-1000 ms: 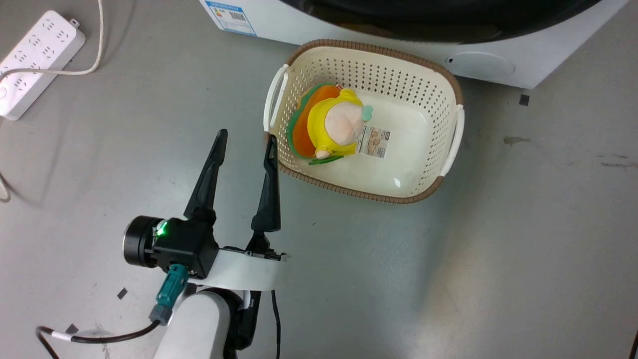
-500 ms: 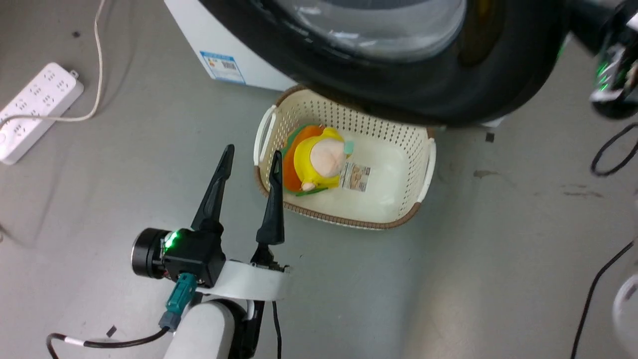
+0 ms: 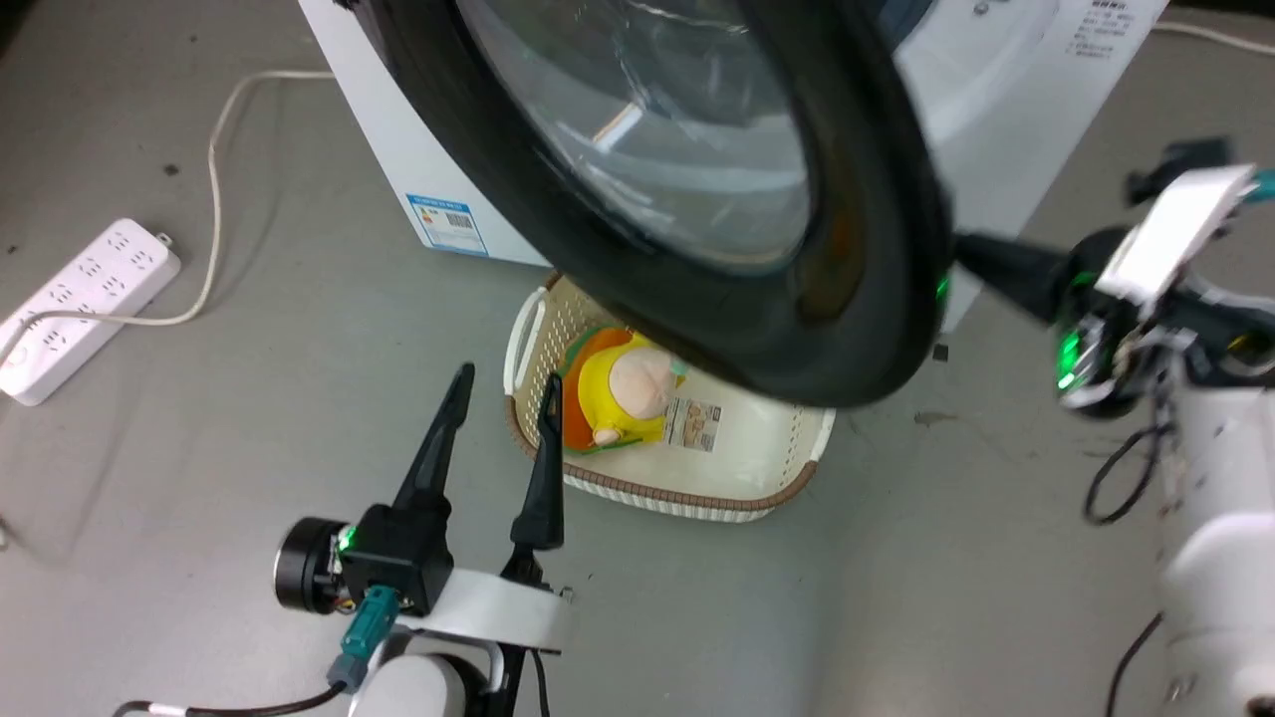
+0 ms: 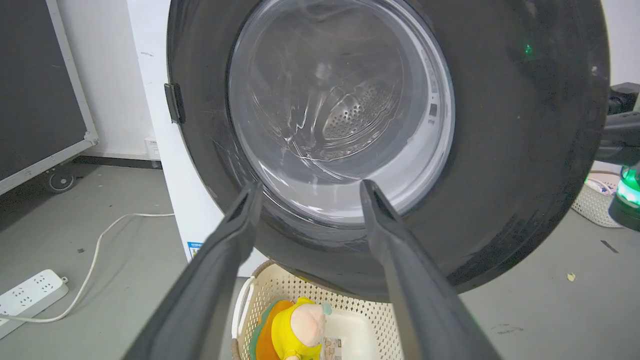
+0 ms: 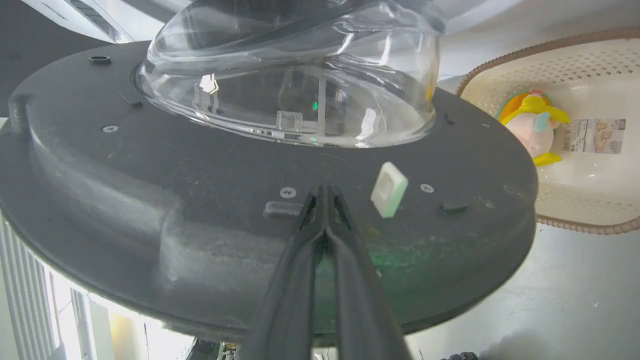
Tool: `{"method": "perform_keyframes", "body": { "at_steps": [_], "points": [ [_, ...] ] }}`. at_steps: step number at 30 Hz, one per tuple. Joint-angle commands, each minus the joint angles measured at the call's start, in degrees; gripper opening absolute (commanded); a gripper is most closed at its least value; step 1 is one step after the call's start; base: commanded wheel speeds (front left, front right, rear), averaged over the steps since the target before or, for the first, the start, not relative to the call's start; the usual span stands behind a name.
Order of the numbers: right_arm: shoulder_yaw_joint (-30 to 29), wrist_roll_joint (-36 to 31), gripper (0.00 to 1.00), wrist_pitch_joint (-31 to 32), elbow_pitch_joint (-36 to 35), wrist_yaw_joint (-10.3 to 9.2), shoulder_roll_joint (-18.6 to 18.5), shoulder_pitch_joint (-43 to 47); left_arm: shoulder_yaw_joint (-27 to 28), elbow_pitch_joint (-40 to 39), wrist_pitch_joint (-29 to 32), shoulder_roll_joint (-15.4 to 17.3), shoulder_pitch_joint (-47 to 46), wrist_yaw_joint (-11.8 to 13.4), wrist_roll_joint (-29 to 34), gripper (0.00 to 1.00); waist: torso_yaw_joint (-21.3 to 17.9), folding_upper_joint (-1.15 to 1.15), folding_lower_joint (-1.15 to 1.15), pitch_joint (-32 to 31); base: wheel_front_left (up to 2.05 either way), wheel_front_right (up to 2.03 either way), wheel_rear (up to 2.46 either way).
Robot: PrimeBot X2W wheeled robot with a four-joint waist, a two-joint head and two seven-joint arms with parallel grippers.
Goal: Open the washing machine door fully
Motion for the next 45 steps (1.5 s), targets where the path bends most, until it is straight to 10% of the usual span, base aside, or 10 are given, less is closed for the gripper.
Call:
{"method": "perform_keyframes", "body": {
  "at_steps": [1,16,32,34,45],
  "points": [
    [3.64,4.01,0.00,0.30,-0.56,0.11,0.65,3.01,-0.22,0.62,-0.30,0.09,1.07,-0.51,-0.28,1.00,0.22,0.00,0.01,-1.05,0.00,0.00,0.00],
    [29.30,22.41,0.00,-7.25,-7.78,0.11,0.67,15.06,-0.94,3.22,-0.30,0.09,3.15,-2.00,-1.79,1.00,2.00,0.00,0.01,-2.19,0.00,0.00,0.00],
    [34.95,25.01,0.00,-12.86,-9.29,0.11,0.65,16.76,-0.74,3.59,-0.30,0.09,3.48,-2.34,-2.28,1.00,2.10,0.00,0.01,-2.77,0.00,0.00,0.00],
    [34.13,23.89,1.00,-14.71,-9.46,0.11,0.37,16.56,-0.43,3.59,-0.30,0.09,3.55,-2.27,-2.32,1.00,1.86,0.00,0.01,-3.25,0.00,0.00,0.00],
    [32.90,2.34,1.00,-39.62,-25.65,0.11,-8.73,22.47,1.64,3.78,-0.30,0.09,4.78,-3.06,-2.91,1.00,-0.35,0.00,0.01,-7.36,0.00,0.00,0.00]
  ]
}}
